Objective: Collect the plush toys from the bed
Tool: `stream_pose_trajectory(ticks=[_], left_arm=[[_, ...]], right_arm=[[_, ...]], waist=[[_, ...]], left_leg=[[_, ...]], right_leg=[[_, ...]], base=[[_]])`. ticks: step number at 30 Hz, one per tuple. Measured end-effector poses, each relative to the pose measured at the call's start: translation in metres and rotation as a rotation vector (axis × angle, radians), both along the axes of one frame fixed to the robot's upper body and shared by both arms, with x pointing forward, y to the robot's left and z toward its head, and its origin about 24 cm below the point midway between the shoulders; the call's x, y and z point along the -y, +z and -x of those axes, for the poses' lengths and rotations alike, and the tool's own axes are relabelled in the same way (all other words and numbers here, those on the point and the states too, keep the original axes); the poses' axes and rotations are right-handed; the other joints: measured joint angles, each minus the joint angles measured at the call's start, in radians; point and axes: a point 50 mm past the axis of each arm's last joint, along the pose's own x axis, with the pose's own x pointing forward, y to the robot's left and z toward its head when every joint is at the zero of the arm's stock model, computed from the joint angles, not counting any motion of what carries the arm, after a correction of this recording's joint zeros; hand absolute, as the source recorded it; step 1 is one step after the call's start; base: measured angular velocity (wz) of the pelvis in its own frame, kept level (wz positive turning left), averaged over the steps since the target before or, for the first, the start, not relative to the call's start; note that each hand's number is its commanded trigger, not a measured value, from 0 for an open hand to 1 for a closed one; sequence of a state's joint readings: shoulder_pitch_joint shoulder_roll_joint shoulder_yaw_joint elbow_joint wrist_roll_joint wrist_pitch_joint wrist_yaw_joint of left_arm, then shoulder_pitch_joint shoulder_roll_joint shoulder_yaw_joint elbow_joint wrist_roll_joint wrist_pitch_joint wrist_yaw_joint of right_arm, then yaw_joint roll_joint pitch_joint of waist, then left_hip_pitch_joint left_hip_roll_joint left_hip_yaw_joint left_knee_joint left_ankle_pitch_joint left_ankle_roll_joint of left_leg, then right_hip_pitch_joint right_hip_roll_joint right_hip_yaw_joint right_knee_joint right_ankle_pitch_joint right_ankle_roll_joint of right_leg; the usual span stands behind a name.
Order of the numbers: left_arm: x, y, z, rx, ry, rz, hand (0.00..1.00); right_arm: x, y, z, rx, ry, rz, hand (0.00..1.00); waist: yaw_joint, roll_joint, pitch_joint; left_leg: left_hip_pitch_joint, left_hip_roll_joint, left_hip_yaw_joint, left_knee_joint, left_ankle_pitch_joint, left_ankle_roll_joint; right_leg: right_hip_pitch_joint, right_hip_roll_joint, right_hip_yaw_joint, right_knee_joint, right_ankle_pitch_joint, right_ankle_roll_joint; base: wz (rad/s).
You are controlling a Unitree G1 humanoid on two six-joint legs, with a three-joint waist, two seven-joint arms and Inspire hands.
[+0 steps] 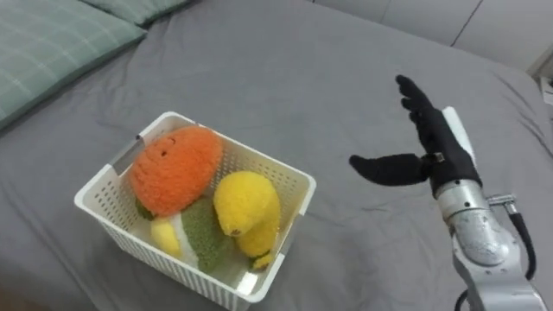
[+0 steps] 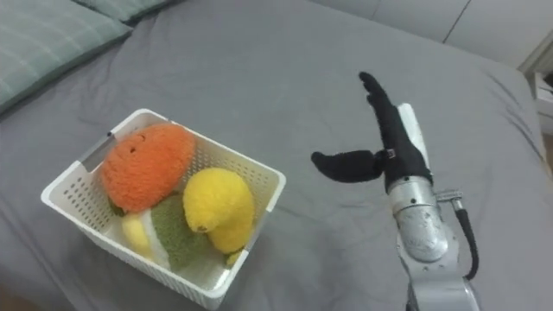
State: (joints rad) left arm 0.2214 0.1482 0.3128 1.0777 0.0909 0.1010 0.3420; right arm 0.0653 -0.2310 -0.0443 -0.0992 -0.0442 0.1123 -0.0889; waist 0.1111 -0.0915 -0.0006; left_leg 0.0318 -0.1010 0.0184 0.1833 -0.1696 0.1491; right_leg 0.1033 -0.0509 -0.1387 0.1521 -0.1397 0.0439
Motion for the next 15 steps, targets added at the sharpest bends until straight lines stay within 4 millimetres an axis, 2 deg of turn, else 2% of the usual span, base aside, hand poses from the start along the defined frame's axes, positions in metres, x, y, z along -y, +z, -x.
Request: stream_pose_trajectory(ticks=[3, 5, 8, 12, 15], left_arm=[[0.000, 0.000, -0.001, 0.011, -0.002, 0.000, 0.00], [0.000, 0.000, -0.001, 0.021, -0.005, 0.004, 0.00], [0.000, 0.000, -0.002, 0.023, -0.008, 0.007, 0.00], [0.002, 0.000, -0.002, 0.028, -0.007, 0.012, 0.00], [0.002, 0.000, -0.005, 0.037, -0.012, -0.002, 0.00]], right_arm=[[0.022, -0.003, 0.012, 0.006, -0.109, -0.063, 0.00], [0.033, -0.003, 0.016, 0.017, -0.169, -0.084, 0.00], [0.045, -0.008, 0.020, 0.019, -0.259, -0.135, 0.00], [0.051, -0.020, 0.030, -0.012, -0.325, -0.249, 0.00], [0.071, -0.035, 0.053, -0.040, -0.484, -0.359, 0.00]], waist=[[-0.028, 0.008, -0.0024], [-0.045, 0.016, -0.0008], [-0.074, 0.023, -0.0009], [-0.110, 0.022, -0.0008], [-0.118, 0.023, -0.0009]], left_leg=[[0.008, 0.003, 0.012, -0.003, -0.001, -0.001], [0.014, 0.005, 0.029, -0.011, -0.001, -0.001], [0.020, 0.006, 0.042, -0.018, -0.001, -0.002], [0.029, 0.012, 0.060, -0.021, -0.004, -0.003], [0.030, 0.013, 0.065, -0.026, -0.007, -0.002]], right_leg=[[0.002, 0.001, 0.007, 0.000, 0.000, 0.000], [-0.001, 0.003, 0.025, 0.001, 0.000, 0.000], [-0.003, 0.006, 0.038, 0.001, 0.000, 0.000], [-0.009, 0.005, 0.048, 0.003, 0.000, 0.000], [-0.013, 0.014, 0.068, 0.003, 0.001, -0.001]], base=[[-0.14], [-0.21], [-0.21], [-0.11], [-0.08]])
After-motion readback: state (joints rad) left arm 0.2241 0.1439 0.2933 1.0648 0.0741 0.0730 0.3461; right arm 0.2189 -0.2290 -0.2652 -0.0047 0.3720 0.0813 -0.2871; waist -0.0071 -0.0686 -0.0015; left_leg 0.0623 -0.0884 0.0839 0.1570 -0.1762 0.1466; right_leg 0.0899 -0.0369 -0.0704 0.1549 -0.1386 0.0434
